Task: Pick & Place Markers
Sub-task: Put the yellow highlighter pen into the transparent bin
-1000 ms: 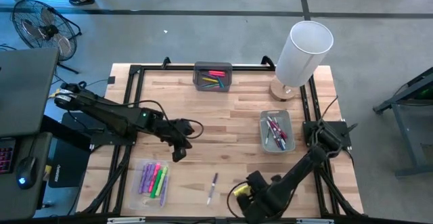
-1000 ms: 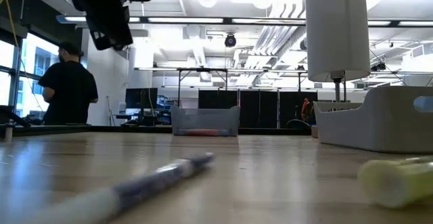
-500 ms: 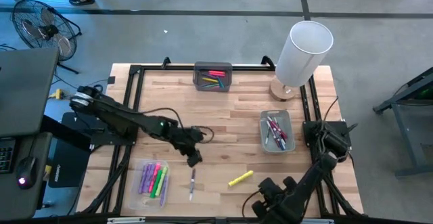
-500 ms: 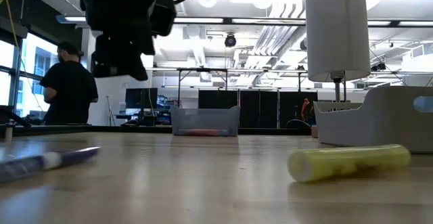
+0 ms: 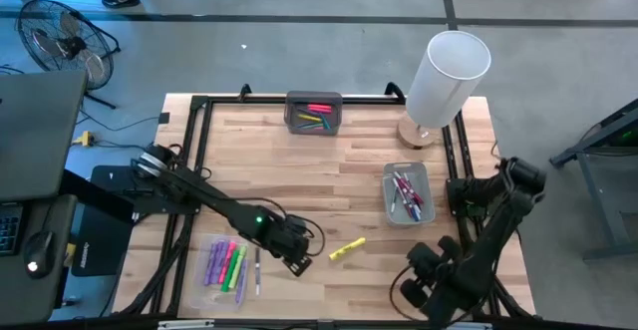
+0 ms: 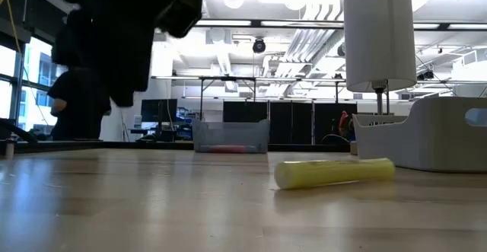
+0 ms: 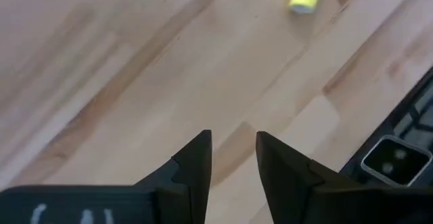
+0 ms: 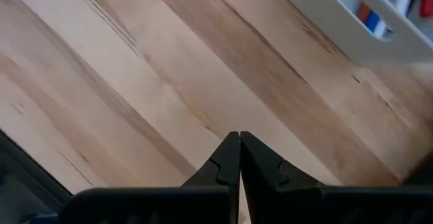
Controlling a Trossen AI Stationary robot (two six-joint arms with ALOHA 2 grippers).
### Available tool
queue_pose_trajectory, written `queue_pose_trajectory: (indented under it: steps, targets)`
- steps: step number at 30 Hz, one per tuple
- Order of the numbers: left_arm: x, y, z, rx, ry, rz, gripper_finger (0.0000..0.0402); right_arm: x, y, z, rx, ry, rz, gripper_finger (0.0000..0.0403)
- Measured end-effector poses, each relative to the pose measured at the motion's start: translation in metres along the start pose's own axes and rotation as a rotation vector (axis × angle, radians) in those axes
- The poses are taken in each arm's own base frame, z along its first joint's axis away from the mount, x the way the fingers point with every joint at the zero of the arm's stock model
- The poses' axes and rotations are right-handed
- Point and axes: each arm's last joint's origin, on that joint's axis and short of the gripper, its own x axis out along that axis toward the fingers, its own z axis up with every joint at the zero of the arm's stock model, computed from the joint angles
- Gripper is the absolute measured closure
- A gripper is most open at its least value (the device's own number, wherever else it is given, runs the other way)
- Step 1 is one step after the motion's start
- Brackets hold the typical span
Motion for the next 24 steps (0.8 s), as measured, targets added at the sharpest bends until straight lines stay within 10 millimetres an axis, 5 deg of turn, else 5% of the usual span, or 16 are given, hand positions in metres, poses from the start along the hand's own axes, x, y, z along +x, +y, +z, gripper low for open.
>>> queue_pose_trajectory:
  steps: [7,16,24]
  targets:
    - [0.002,-0.030,0.003,-0.018,0.020,0.134,0.0287,0.009,-0.021,0.005,-0.023,-0.040,0.138,0.0403]
    - [0.008,-0.035,0.005,-0.026,0.005,0.194,0.0287,0.016,-0.025,0.005,-0.053,-0.050,0.179,0.0403]
    - [0.008,-0.034,0.046,0.084,-0.210,0.160,0.0286,0.016,-0.025,0.006,-0.054,-0.079,0.189,0.0403]
